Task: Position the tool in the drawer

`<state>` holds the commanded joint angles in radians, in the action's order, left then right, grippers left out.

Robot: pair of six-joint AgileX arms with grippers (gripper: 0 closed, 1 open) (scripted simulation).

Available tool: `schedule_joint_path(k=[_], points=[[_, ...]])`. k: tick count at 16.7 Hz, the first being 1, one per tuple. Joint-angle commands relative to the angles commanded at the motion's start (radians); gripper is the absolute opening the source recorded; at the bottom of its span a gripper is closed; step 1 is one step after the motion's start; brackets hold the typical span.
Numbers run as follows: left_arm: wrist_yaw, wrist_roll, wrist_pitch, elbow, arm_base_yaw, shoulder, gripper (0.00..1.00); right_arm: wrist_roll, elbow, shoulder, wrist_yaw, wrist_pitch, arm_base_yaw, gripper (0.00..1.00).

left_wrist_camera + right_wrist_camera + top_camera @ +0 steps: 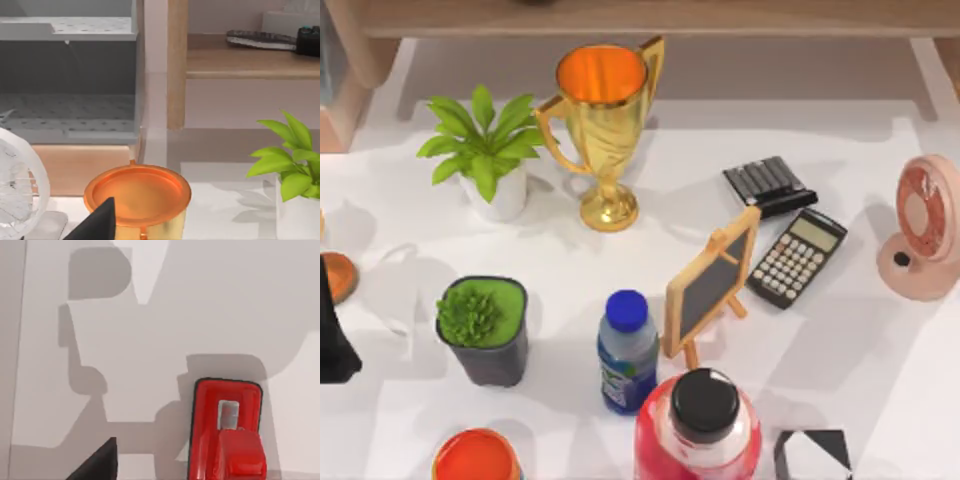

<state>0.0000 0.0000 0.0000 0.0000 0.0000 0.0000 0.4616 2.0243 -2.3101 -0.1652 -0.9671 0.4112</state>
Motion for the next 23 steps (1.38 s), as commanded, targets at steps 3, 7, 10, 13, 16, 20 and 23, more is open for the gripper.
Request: schedule_joint_path(k=[3, 7, 10, 13, 16, 20, 23], points=[[0.0, 0.0, 0.0, 0.0, 0.0, 0.0, 1.0, 0.094, -0.064, 0.094, -0.019, 0.193, 0.028, 1.0], [0.0, 0.0, 0.0, 0.0, 0.0, 0.0, 1.0, 0.254, -0.209, 0.206, -0.05, 0.539, 0.134, 1.0], [0.0, 0.0, 0.0, 0.0, 0.0, 0.0, 1.0, 0.391, -0.364, 0.267, -0.084, 0.838, 0.239, 1.0], [0.0, 0.0, 0.0, 0.0, 0.0, 0.0, 1.0, 0.533, -0.552, 0.306, -0.129, 1.155, 0.344, 1.0], [0.0, 0.0, 0.0, 0.0, 0.0, 0.0, 1.0, 0.673, -0.766, 0.324, -0.187, 1.473, 0.433, 1.0], [0.0, 0.0, 0.0, 0.0, 0.0, 0.0, 1.0, 0.839, -1.066, 0.319, -0.283, 1.873, 0.494, 1.0], [0.0, 0.0, 0.0, 0.0, 0.0, 0.0, 1.0, 0.941, -1.273, 0.304, -0.366, 2.14, 0.491, 1.0]])
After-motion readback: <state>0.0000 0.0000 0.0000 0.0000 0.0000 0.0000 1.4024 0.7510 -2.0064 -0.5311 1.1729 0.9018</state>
